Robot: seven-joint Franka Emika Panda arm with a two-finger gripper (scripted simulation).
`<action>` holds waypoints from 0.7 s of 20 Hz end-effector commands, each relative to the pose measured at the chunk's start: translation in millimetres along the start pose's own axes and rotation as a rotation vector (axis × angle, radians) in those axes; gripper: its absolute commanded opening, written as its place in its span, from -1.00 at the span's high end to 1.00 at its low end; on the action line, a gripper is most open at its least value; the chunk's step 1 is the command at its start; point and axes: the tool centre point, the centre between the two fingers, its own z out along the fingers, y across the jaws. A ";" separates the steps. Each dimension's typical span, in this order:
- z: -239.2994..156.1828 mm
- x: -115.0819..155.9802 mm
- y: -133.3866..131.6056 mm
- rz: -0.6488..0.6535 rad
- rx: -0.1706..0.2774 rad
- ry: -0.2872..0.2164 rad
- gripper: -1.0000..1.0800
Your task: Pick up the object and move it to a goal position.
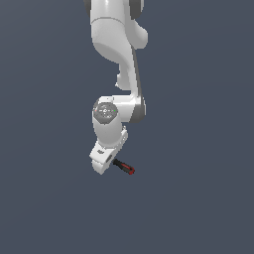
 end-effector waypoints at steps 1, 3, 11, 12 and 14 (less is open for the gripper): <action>1.5 -0.1 0.4 -0.014 0.000 0.001 -0.92; 1.9 -0.2 0.5 -0.017 0.001 0.001 -0.92; 19.0 -0.4 -0.1 -0.014 0.001 0.000 -0.92; 24.3 -0.5 -0.3 -0.015 0.001 0.000 -0.92; 35.6 -0.6 -0.7 -0.016 0.001 0.000 -0.92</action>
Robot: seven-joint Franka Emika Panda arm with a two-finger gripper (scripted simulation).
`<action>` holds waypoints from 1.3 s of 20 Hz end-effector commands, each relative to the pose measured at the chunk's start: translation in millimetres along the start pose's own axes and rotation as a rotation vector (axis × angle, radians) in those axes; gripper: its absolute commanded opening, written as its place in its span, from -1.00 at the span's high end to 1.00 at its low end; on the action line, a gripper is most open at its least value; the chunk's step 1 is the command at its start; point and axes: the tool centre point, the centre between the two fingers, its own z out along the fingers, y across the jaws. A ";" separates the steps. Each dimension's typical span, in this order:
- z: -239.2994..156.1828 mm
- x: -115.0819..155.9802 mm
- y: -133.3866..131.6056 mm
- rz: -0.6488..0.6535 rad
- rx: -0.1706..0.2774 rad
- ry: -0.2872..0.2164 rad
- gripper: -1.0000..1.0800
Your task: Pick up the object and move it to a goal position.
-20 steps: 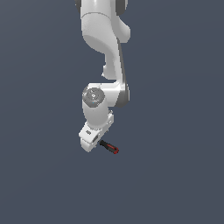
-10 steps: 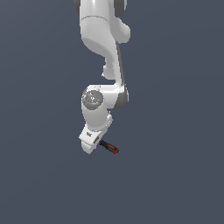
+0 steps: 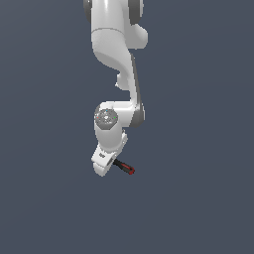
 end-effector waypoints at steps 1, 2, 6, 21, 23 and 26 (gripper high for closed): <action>13.2 -0.3 -0.8 -0.001 0.001 0.000 -0.92; 17.1 -0.2 -0.9 -0.002 0.001 0.000 -0.92; 24.9 0.0 -0.1 -0.002 0.001 0.000 -0.92; 24.8 1.3 -0.7 -0.002 0.001 0.000 1.00; 24.2 5.5 -3.9 -0.002 0.001 0.000 1.00; 22.6 16.8 -12.6 -0.002 0.001 0.000 1.00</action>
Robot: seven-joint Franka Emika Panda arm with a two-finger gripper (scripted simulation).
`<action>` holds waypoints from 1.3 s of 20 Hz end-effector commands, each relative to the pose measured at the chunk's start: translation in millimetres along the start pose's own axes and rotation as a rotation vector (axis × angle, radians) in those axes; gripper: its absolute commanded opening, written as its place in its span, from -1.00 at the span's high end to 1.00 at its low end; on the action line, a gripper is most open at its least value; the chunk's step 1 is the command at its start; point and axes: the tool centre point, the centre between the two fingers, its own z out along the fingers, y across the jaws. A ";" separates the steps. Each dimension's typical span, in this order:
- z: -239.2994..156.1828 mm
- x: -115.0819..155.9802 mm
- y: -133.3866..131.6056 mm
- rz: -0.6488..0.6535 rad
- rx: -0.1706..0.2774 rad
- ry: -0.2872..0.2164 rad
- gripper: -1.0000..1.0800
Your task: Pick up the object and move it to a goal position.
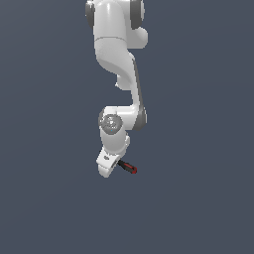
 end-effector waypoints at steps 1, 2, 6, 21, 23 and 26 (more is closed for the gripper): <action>-2.1 12.0 -8.4 -0.002 -0.001 0.001 1.00; -2.9 17.9 -12.8 -0.002 -0.001 0.001 1.00; -7.1 48.1 -35.7 -0.002 -0.001 0.001 1.00; -25.9 183.2 -132.4 -0.002 -0.001 0.001 1.00; -27.2 192.5 -138.3 -0.002 -0.001 0.001 1.00; -28.3 200.9 -143.3 -0.002 -0.001 0.001 1.00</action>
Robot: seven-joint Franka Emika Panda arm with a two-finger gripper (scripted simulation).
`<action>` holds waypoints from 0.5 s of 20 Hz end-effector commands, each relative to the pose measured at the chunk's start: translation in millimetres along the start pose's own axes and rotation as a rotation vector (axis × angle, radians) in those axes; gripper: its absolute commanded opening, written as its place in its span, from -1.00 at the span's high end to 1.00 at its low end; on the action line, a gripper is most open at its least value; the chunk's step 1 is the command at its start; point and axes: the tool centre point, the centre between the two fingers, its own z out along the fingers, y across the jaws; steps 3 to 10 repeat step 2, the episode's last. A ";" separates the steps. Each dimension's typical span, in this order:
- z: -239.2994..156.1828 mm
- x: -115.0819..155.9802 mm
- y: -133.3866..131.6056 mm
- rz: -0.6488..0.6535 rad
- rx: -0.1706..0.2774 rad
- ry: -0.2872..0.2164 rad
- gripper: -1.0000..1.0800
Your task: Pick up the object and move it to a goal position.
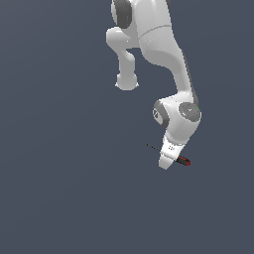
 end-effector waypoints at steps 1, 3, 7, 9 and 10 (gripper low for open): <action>-1.2 5.2 -2.4 0.002 -0.001 0.000 1.00; -1.3 5.6 -2.6 0.002 -0.001 0.000 1.00; -1.3 5.6 -2.6 0.002 -0.001 0.000 1.00; -1.3 5.6 -2.6 0.002 -0.001 0.000 1.00; -1.3 5.6 -2.6 0.002 -0.001 0.000 1.00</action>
